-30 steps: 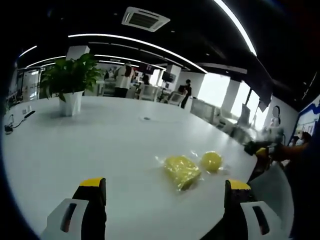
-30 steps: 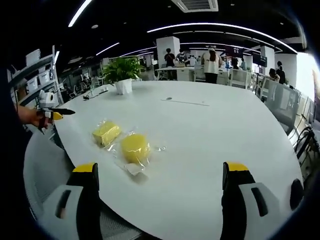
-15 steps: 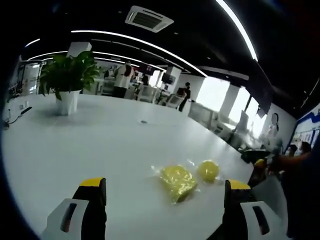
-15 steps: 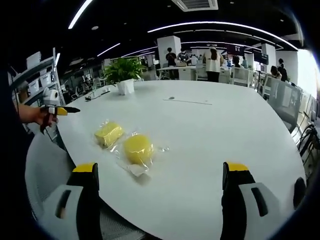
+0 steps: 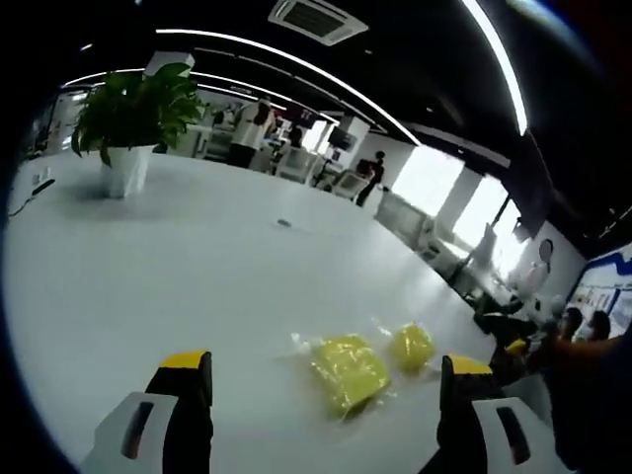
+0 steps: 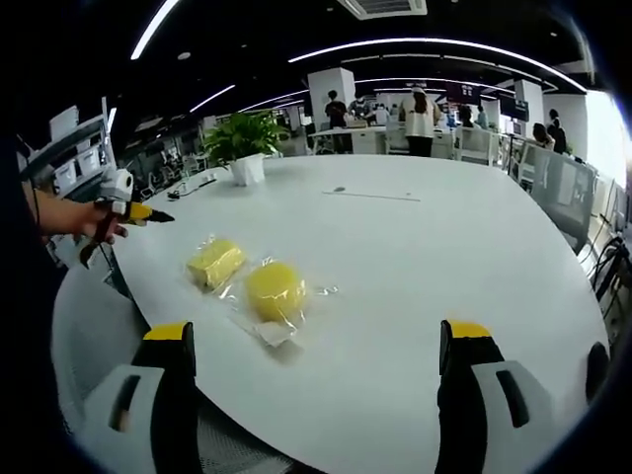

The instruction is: Compare the silicone blocks by pressing each to a similar depth, holding the contact briefly, and releasing to observe deformation and rebound differences across the visible hardness samples.

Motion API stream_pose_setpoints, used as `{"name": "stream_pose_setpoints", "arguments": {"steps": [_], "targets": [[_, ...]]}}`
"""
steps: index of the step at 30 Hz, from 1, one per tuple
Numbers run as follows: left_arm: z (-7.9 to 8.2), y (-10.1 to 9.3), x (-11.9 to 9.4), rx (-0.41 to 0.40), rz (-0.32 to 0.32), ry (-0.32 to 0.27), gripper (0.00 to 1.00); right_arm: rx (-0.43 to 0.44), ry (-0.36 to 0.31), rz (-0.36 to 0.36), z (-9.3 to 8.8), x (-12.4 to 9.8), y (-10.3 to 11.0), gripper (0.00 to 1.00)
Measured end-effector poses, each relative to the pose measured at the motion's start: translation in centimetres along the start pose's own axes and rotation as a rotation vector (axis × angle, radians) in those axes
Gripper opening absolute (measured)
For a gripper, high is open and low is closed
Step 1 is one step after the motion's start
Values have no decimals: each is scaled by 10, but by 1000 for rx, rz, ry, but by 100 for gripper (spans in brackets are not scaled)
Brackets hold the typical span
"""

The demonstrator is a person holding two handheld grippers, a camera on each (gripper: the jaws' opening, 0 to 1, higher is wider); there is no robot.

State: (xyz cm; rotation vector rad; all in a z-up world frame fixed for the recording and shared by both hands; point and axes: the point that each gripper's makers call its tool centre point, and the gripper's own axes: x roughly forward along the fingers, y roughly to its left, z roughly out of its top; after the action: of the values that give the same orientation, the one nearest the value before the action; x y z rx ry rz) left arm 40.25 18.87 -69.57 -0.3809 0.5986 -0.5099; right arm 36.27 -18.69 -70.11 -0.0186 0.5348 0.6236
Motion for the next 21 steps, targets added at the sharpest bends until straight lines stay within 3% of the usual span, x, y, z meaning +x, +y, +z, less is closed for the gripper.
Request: {"name": "stream_pose_setpoints", "arguments": {"steps": [5, 12, 18, 21], "targets": [[2, -3, 13, -66, -30, 28, 97, 2, 5, 3, -3, 1, 1, 96], [-5, -6, 34, -183, -72, 119, 91, 11, 11, 5, -5, 4, 2, 96], [-9, 0, 52, -302, -101, 145, 89, 16, 16, 15, -8, 8, 5, 96], [-15, 11, 60, -321, -98, 157, 86, 18, 18, 20, -9, 10, 7, 96]]}}
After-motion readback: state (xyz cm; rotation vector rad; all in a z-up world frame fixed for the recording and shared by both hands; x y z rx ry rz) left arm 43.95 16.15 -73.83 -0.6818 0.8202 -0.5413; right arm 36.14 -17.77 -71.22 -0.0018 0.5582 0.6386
